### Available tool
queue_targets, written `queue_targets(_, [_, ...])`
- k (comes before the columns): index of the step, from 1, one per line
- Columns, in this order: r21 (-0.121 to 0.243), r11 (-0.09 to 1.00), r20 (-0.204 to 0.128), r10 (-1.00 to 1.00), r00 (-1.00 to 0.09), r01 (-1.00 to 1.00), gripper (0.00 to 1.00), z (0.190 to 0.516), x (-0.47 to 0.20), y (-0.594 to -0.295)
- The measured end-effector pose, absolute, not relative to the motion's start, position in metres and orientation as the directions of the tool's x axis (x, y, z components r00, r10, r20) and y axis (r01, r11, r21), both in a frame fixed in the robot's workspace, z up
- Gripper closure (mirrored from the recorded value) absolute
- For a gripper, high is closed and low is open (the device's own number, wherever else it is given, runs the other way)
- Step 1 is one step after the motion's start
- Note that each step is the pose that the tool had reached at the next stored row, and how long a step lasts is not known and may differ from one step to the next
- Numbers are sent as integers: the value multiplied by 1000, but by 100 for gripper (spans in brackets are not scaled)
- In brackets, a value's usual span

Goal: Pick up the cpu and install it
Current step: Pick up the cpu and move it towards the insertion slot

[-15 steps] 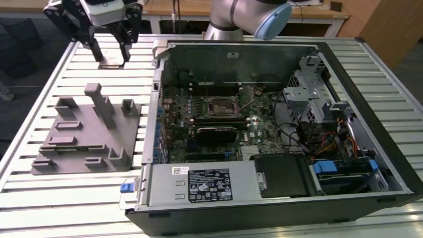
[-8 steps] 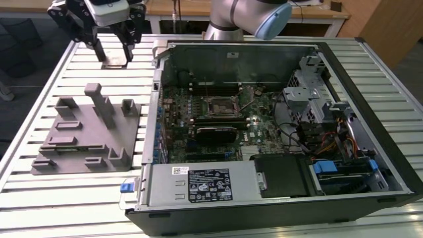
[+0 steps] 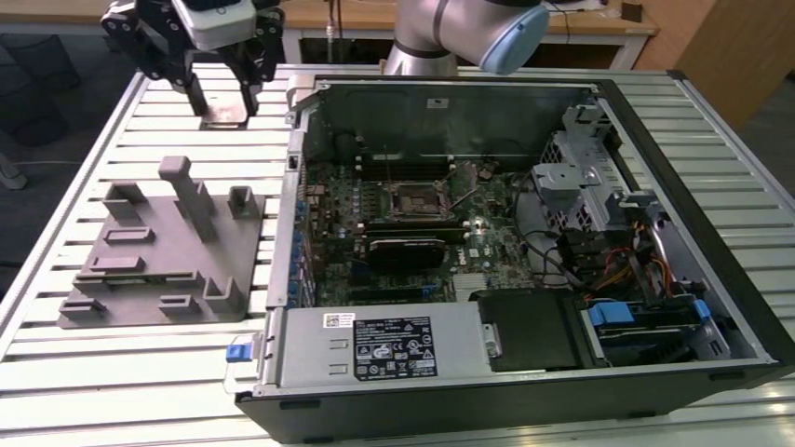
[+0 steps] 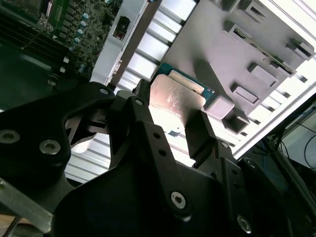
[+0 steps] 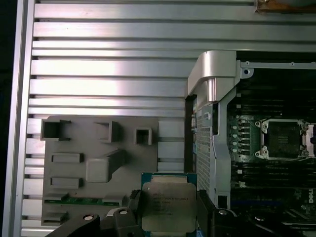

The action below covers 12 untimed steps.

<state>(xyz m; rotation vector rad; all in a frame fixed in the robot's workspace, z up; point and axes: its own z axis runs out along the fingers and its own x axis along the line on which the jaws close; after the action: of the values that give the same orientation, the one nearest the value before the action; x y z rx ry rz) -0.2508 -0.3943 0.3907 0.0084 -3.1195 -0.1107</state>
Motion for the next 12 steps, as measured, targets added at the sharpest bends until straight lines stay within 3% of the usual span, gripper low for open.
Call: queue_targets(12, [71,997,20,-6,-1000,-5,47,390,-239,-394])
